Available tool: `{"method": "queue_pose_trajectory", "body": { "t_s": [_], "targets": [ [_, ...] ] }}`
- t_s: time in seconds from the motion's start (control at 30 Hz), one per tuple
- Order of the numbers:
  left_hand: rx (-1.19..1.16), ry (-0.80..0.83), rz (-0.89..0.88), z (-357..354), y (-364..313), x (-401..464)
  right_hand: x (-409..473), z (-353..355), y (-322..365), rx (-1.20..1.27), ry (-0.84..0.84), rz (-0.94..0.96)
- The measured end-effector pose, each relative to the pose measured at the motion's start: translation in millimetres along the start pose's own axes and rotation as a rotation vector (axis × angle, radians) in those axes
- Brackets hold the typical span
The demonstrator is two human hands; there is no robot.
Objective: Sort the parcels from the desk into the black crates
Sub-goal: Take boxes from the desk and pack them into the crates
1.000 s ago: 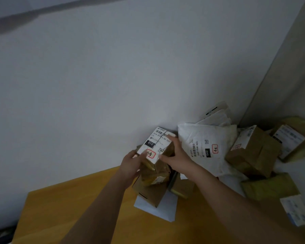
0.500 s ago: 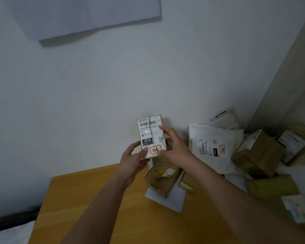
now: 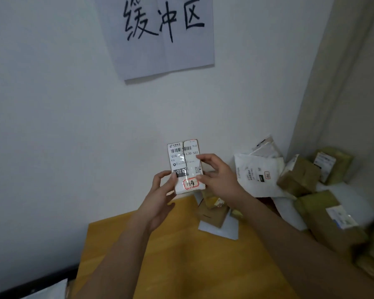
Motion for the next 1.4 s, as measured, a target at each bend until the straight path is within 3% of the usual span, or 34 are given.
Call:
{"method": "queue_pose_trajectory", "body": {
  "t_s": [0.3,0.5,0.57,0.93,1.17,1.4],
  "targets": [
    [0.006,-0.069,-0.072,112,-49,-123,-77,-139,45,0.12,0.036,-0.011],
    [0.011,-0.12,-0.081,153,-52,-163,-90,-195,51,-0.079,0.093,0.028],
    [-0.004,-0.154,-0.08,167,-52,-173,-87,-209,54,-0.045,0.126,0.029],
    [0.01,-0.324,-0.059,238,-43,-214,-74,-288,21,0.133,0.331,-0.135],
    [-0.062,-0.339,-0.034,278,-20,-246,-102,-345,-12,0.286,0.535,-0.385],
    [-0.094,-0.314,-0.014,341,-14,-297,-142,-416,-11,0.241,0.618,-0.409]
  ]
}}
Point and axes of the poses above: each hand's wrist, its own x-axis towards the middle knuckle, its own z-axis out of the back of the hand, y = z × x, the point moved 9 cm from there along x, towards the middle knuckle, and after that the axes turned 2 degrees about -x, right-handed, at the moved point
